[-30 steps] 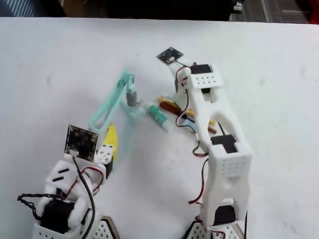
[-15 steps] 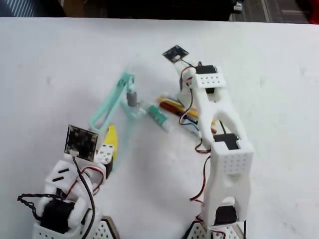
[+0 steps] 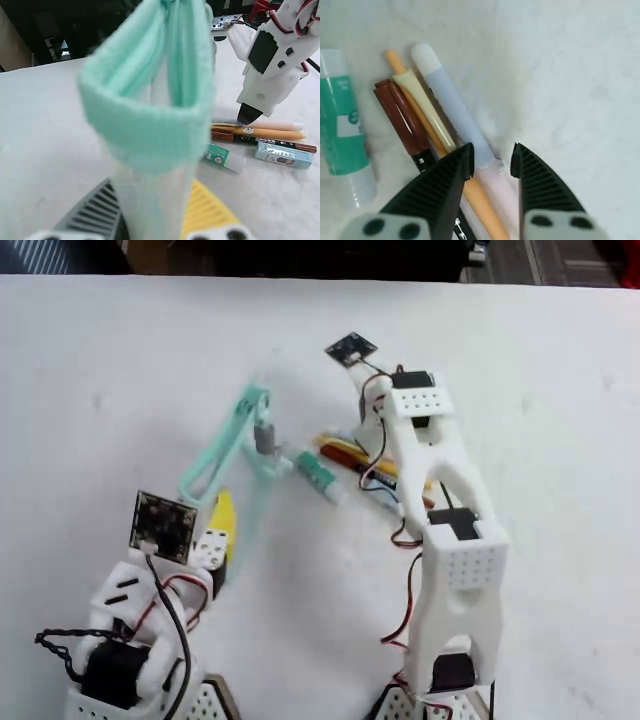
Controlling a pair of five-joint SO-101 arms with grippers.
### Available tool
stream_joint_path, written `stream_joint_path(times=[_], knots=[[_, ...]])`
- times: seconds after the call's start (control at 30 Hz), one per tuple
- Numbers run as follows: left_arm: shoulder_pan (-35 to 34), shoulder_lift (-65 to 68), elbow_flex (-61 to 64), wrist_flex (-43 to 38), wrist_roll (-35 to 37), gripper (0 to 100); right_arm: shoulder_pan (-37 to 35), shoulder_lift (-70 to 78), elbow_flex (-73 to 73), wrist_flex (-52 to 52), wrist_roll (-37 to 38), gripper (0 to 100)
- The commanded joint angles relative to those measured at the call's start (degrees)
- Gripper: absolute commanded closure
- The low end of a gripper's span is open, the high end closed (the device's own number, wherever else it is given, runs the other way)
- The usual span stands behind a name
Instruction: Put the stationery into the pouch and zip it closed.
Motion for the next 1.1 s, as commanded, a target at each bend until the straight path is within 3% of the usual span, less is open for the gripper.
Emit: stream_joint_path(times=[0.0, 0.2, 0.33, 0.93, 1.07], knots=[[-0.4, 0.57, -1.58, -1.23, 0.35, 98, 1.01, 2.51, -1.32, 0.4, 0.62, 87.9], [-0.4, 0.57, -1.58, -1.14, 0.35, 98, 1.19, 4.0, -3.6, 1.89, 0.18, 88.9], [-0.4, 0.57, -1.58, -1.14, 0.35, 98, 1.19, 4.18, -3.6, 1.8, 0.09, 98.9], [-0.4, 0.57, -1.58, -0.97, 0.0, 97, 1.36, 4.26, -3.34, 2.07, 0.0, 98.1], [-0.4, 0.57, -1.49, -0.53, 0.35, 88, 1.36, 4.26, -3.34, 2.07, 0.0, 98.1]])
